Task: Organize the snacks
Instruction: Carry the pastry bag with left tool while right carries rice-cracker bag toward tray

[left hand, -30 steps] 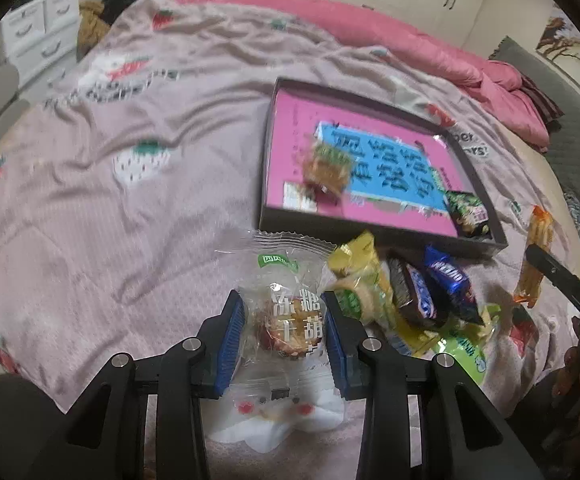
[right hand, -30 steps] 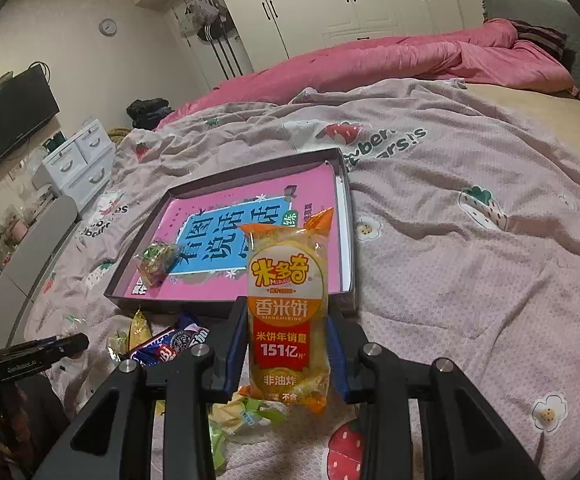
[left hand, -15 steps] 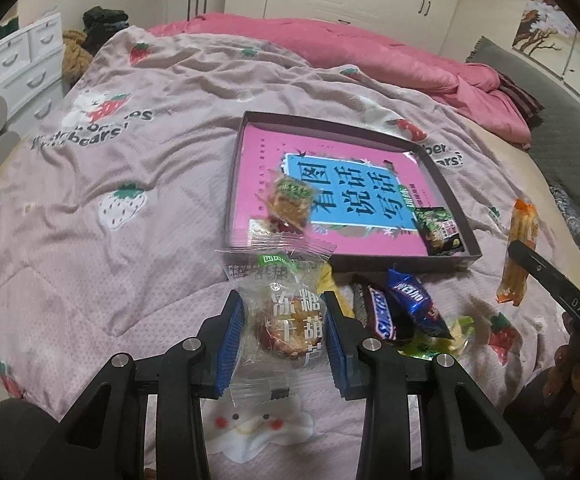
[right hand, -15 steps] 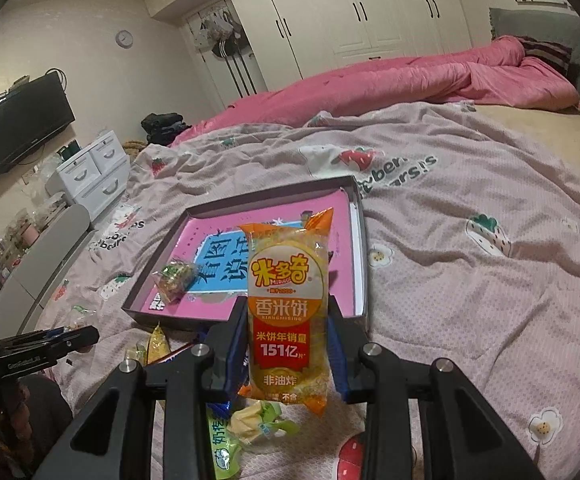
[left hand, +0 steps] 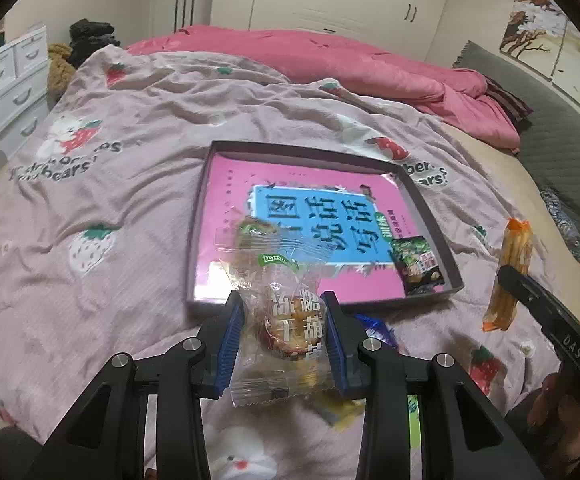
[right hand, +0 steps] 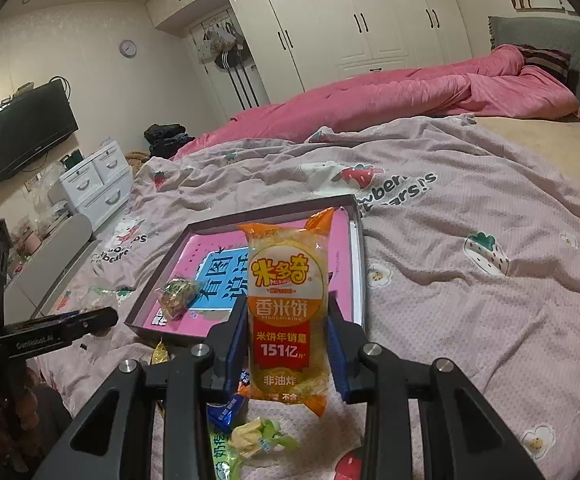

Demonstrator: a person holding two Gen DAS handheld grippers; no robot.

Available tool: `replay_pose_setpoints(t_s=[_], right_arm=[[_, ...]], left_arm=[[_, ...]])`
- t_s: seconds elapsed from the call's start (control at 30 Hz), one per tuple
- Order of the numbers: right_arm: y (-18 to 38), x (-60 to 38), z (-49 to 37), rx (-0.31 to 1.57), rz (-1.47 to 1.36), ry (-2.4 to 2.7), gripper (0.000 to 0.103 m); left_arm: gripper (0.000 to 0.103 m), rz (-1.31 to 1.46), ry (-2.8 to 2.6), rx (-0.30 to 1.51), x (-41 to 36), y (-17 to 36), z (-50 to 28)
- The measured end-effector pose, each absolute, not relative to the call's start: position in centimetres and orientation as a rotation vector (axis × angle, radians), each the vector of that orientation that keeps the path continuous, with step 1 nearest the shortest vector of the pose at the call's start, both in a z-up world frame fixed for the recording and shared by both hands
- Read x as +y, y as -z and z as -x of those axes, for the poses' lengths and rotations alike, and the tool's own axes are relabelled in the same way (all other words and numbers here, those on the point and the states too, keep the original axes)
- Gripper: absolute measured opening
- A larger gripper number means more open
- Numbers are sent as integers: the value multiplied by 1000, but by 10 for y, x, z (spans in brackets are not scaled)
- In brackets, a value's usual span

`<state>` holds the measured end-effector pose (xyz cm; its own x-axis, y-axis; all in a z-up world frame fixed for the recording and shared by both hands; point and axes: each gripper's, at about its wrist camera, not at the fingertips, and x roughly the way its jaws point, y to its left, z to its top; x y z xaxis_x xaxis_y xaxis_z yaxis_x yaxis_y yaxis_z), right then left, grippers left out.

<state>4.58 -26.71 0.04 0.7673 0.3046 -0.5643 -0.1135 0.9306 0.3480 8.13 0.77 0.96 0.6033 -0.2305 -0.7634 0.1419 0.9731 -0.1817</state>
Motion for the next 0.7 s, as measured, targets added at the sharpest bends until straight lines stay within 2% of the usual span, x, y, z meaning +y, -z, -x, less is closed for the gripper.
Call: replay_pose_setpoints(t_s=[0.7], right_arm=[[-4, -281, -68, 631, -327, -218, 36]], left_arm=[[39, 78, 266, 901, -40, -3, -128]])
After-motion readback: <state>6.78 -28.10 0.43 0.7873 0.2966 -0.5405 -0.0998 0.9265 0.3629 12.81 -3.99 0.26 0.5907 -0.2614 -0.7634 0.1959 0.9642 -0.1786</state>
